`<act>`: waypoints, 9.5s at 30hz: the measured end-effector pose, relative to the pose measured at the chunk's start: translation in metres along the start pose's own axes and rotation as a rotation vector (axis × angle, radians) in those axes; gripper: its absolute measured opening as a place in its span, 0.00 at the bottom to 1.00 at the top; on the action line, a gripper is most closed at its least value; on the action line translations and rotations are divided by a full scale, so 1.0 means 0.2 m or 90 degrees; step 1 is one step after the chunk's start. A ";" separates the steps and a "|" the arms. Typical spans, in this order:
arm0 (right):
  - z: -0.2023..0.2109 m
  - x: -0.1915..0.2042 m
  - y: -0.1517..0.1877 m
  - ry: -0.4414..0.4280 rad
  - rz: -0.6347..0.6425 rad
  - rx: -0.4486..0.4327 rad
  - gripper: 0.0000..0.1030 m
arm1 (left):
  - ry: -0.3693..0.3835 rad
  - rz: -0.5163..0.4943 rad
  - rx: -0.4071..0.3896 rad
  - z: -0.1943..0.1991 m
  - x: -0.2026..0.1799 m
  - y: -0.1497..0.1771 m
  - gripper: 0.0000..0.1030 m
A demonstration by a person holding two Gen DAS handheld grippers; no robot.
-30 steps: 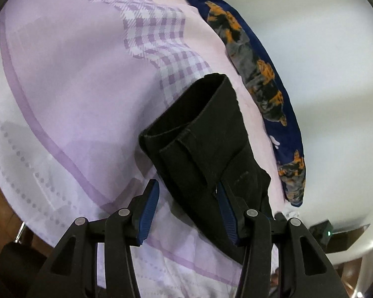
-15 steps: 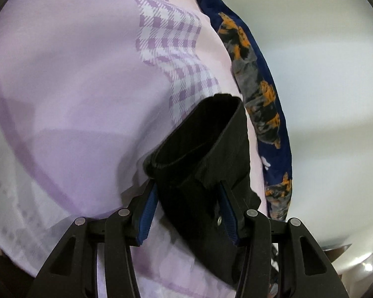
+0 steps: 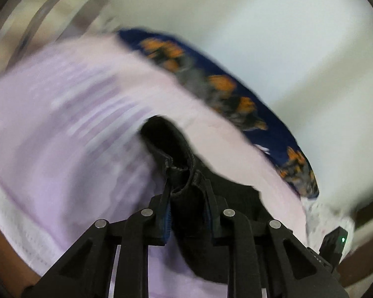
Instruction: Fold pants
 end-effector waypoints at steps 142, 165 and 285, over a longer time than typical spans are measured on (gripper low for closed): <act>0.62 -0.85 0.02 0.053 -0.205 -0.017 0.29 | 0.120 -0.467 0.247 -0.40 -0.90 0.98 0.62; 0.59 -0.77 -0.03 0.102 -0.130 -0.036 0.16 | 0.112 -0.472 0.245 -0.40 -0.90 0.99 0.62; 0.24 -1.05 -0.18 -0.136 -0.126 0.070 0.34 | 0.161 -0.233 0.371 -0.74 -0.84 0.80 0.54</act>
Point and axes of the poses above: each gripper's, at about its wrist camera, not at the fingertips, and z roughly against the way its jaws point, x to its left, y to its underside, the point moved 1 cm from there along -z, roughly the way its jaws point, and after that the axes turned 13 degrees about -x, right-handed, at the moved point
